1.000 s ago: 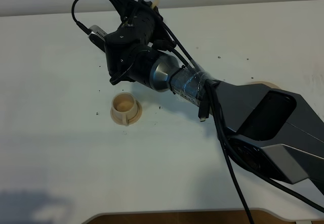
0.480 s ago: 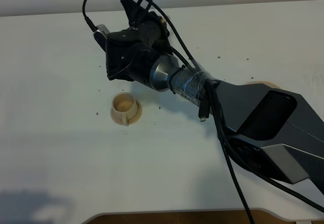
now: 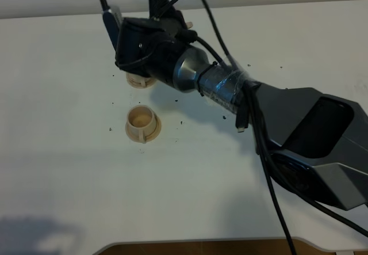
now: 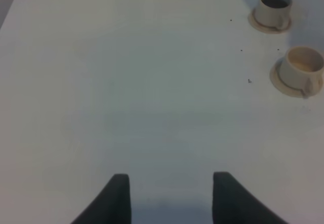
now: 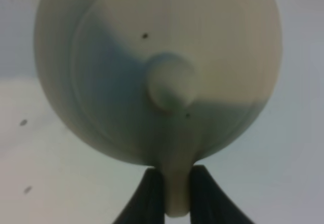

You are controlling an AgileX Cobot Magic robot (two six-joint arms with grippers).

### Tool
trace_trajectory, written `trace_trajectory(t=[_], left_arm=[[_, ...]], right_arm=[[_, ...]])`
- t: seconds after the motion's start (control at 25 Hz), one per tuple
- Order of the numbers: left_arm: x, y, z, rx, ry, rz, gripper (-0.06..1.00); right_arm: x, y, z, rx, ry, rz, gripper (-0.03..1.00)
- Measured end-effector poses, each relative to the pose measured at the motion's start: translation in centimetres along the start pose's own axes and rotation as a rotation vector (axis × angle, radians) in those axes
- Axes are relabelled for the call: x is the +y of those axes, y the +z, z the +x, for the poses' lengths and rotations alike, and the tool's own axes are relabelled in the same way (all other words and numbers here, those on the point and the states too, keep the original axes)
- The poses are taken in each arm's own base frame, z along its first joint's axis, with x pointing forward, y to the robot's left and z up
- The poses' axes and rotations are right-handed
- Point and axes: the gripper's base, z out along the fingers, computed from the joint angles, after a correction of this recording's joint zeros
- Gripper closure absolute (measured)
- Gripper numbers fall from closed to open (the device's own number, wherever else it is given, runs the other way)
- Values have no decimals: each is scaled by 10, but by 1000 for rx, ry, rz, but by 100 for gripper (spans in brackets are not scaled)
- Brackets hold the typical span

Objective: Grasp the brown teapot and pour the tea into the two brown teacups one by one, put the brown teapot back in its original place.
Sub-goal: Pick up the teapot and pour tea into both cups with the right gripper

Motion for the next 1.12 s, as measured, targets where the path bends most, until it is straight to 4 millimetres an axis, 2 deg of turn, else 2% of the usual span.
trace_trajectory(t=[0.12,0.28,0.44,0.72,0.88,1.12], left_arm=[[0,0,0,0,0,0,56],[0,0,0,0,0,0,56],[0,0,0,0,0,0,56],[0,0,0,0,0,0,56],[0,0,0,0,0,0,56],[0,0,0,0,0,0,56]], right_arm=[[-6,-10,7,21,81,-55,84],[-14,-17,12,-32,173,-116,84],[-11,-11,16,-109,340,-255,84],[-8,2,25,-137,590,-414,84],[-1,6,25,-135,681,-492,84],[25,17,33,-57,678,-610,84]])
